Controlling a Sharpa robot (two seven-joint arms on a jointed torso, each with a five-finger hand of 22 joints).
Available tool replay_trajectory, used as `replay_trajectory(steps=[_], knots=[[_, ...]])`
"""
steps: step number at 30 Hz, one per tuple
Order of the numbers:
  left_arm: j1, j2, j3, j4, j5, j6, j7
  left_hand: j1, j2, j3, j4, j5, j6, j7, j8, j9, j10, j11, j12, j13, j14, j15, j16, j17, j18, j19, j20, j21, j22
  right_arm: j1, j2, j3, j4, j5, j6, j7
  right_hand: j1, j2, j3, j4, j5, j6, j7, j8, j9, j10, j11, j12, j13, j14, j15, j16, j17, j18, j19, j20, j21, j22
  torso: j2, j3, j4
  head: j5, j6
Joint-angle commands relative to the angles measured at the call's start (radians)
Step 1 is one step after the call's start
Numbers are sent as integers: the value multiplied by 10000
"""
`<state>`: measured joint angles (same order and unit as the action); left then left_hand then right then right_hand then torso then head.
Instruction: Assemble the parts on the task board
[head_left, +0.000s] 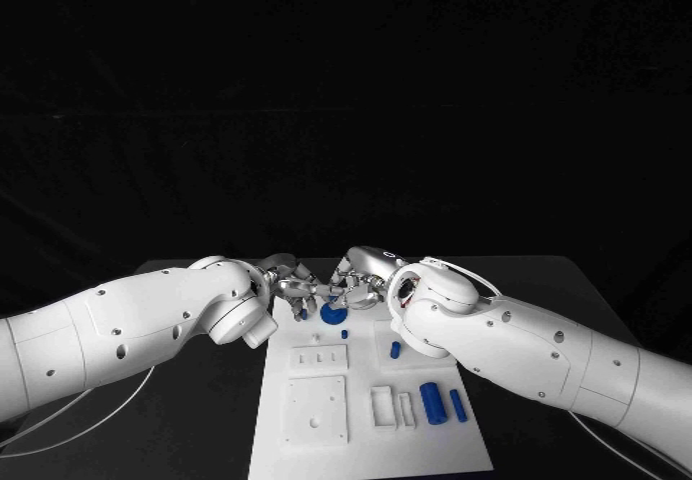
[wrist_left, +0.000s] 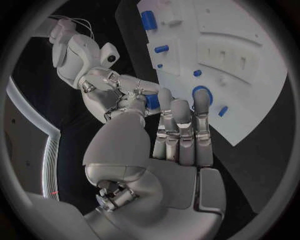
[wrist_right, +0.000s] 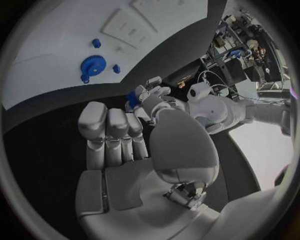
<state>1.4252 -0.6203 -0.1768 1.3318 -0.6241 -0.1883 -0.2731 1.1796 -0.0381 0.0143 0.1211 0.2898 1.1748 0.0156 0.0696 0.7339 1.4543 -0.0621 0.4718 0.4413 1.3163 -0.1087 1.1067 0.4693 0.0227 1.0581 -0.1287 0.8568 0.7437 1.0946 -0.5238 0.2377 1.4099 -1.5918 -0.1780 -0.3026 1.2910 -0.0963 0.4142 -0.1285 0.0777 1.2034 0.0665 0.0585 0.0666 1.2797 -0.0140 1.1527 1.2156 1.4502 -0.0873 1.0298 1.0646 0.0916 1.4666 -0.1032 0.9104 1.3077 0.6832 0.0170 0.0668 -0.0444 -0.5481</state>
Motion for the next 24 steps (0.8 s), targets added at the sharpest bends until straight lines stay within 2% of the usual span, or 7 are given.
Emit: replay_trajectory(steps=[1,7,9,11,13,17,24], knots=[[6,53,7,26,55,141,-22,192,301,24,-203,234,-29,-70,-27,-35,11,-28,-59,8,-41,-20,64,8,-5,96,7,-58,53,7,41,1,30,-160,156,52,-2,53,-53,13,54,97,15,44,20,59,-30,-34,7,2,-31,-53,-5,-151,543,-69,-60,1120,6,-1,-5,-6,-15],[6,81,7,33,217,55,126,899,828,448,-814,1074,23,-144,39,96,-8,-60,-123,-32,-65,-41,42,-3,-17,86,-14,-117,142,7,70,-3,-21,-185,187,52,2,57,-64,7,64,111,12,46,21,61,-32,-32,8,3,-32,-50,-3,-152,546,-69,-48,1124,2,-1,15,15,-14],[6,90,7,19,288,57,173,1056,961,677,-1055,1293,71,-140,134,361,34,-57,-153,-62,-64,-48,53,7,-17,79,-26,-119,192,7,85,-4,-46,-200,189,53,-9,63,-76,12,87,115,8,45,21,46,-34,-51,-5,0,-32,-62,-13,-150,545,-70,-57,1122,-2,0,18,15,-20],[6,93,7,14,331,103,184,991,1077,1000,-1412,1422,35,-163,251,925,114,-63,-189,-93,-48,-61,95,44,-6,82,-40,-107,296,7,94,-5,-59,-209,184,54,-9,63,-76,12,87,115,8,45,21,46,-34,-51,-5,0,-32,-62,-13,-150,545,-70,-57,1122,-1,3,12,28,-20],[5,92,7,18,360,155,181,797,1095,1296,-1722,1824,5,-149,286,1392,134,-76,-184,-79,-43,-62,132,82,13,84,-53,-94,407,7,103,-5,-65,-214,173,57,-9,63,-76,12,87,115,8,45,21,46,-34,-51,-5,0,-32,-62,-13,-150,545,-70,-57,1122,4,0,5,27,-18],[5,95,8,28,394,232,173,169,1189,1817,-2345,1916,69,-149,-15,2212,121,-77,-142,2,-39,-69,146,126,40,98,-43,-208,769,6,114,-6,-64,-220,164,61,-9,63,-76,12,87,115,8,45,21,46,-34,-51,-5,0,-32,-62,-13,-150,545,-70,-57,1122,-4,-5,2,41,-12],[3,107,8,26,469,238,153,159,1213,1821,-2362,1916,69,-156,14,2248,128,-82,-126,16,-31,-74,161,138,37,118,-49,-231,816,6,111,-7,-25,-216,167,81,-22,63,-97,15,105,117,6,43,20,48,-39,-52,-5,-1,-33,-72,-21,-142,546,-70,-92,1115,-1,-2,-2,50,-7]])
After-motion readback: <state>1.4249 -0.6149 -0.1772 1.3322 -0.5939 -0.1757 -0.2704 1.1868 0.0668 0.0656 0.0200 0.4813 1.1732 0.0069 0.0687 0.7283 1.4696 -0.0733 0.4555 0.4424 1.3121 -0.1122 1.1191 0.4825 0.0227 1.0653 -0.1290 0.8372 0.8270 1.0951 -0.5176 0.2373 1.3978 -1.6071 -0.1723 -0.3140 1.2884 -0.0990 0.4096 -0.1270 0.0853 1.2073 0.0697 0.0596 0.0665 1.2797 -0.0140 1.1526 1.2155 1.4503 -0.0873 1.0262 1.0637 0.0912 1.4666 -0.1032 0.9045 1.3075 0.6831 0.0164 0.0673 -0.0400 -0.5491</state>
